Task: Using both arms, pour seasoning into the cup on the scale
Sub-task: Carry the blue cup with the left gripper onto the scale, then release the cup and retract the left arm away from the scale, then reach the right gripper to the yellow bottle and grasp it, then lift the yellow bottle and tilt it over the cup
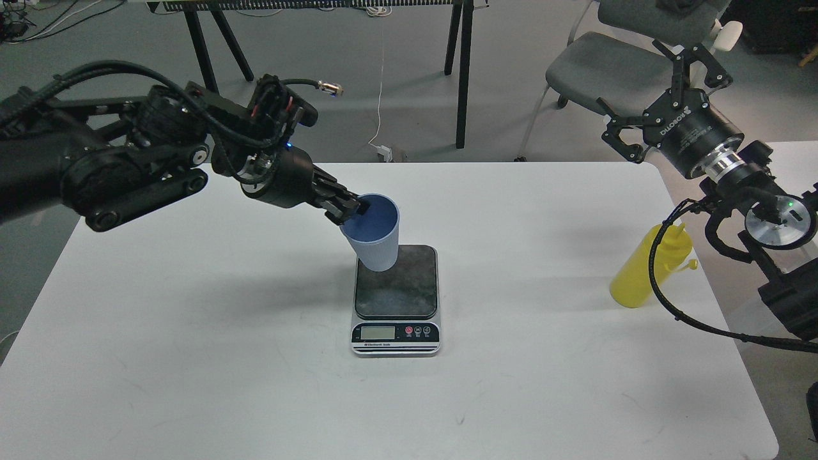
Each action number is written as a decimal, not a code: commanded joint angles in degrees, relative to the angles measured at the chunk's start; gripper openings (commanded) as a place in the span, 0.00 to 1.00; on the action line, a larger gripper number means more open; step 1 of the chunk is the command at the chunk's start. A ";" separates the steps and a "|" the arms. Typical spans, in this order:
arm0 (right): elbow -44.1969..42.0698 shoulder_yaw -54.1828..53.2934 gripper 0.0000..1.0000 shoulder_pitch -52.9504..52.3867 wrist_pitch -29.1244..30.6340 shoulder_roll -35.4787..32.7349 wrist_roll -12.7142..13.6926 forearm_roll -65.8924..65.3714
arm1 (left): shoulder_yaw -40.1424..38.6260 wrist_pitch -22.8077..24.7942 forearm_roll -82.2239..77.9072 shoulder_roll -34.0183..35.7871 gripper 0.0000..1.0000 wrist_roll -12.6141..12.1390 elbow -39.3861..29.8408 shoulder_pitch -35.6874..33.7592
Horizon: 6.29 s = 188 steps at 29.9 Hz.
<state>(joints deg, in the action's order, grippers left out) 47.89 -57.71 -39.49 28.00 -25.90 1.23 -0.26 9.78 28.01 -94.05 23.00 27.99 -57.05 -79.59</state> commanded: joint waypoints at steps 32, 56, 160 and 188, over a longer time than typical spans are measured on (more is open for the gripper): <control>0.01 0.14 1.00 -0.15 0.00 0.59 0.00 -0.09 | -1.25 -0.01 3.00 -5.42 0.41 0.01 6.25 6.81; 2.20 -5.14 1.00 10.82 0.00 -18.29 4.39 25.73 | -29.99 -0.01 90.10 -2.96 0.83 0.01 45.98 17.88; 23.91 22.19 0.29 -19.22 -3.56 10.96 -8.25 -87.35 | -33.68 -0.01 90.63 -6.74 0.90 0.01 45.54 26.32; 25.76 26.77 0.28 -20.10 -13.59 10.43 -13.71 -112.15 | -33.68 -0.01 90.63 -7.44 0.90 0.01 45.54 26.32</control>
<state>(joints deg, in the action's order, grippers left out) 73.57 -31.01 -59.68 14.42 -15.38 -12.29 -111.33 -23.89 28.00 -3.43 15.56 28.00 -11.52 -53.20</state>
